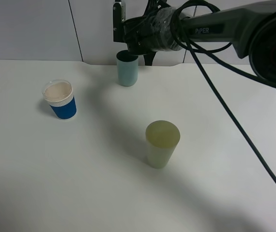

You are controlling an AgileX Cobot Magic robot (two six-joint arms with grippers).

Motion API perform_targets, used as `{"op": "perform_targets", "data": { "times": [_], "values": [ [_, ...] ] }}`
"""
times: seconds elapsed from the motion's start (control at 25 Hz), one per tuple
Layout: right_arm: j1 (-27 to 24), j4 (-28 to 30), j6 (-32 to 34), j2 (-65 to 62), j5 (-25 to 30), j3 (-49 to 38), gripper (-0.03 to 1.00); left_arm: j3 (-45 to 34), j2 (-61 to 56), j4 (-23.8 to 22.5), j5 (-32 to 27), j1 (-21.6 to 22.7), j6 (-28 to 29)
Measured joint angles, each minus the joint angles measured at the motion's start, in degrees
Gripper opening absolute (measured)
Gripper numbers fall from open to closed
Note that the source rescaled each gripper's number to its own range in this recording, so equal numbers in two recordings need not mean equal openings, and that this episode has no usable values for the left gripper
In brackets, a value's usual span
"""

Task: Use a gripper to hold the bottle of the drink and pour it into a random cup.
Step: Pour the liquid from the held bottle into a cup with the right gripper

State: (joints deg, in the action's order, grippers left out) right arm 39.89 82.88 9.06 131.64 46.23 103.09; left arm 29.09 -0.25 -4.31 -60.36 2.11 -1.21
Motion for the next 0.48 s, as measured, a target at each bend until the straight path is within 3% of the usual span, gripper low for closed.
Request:
{"op": "perform_targets", "data": {
  "times": [0.48],
  "values": [
    [0.00,0.73,-5.51,0.00,0.66,0.00,0.00,0.00,0.00,0.00,0.00,0.00,0.00]
  ]
}}
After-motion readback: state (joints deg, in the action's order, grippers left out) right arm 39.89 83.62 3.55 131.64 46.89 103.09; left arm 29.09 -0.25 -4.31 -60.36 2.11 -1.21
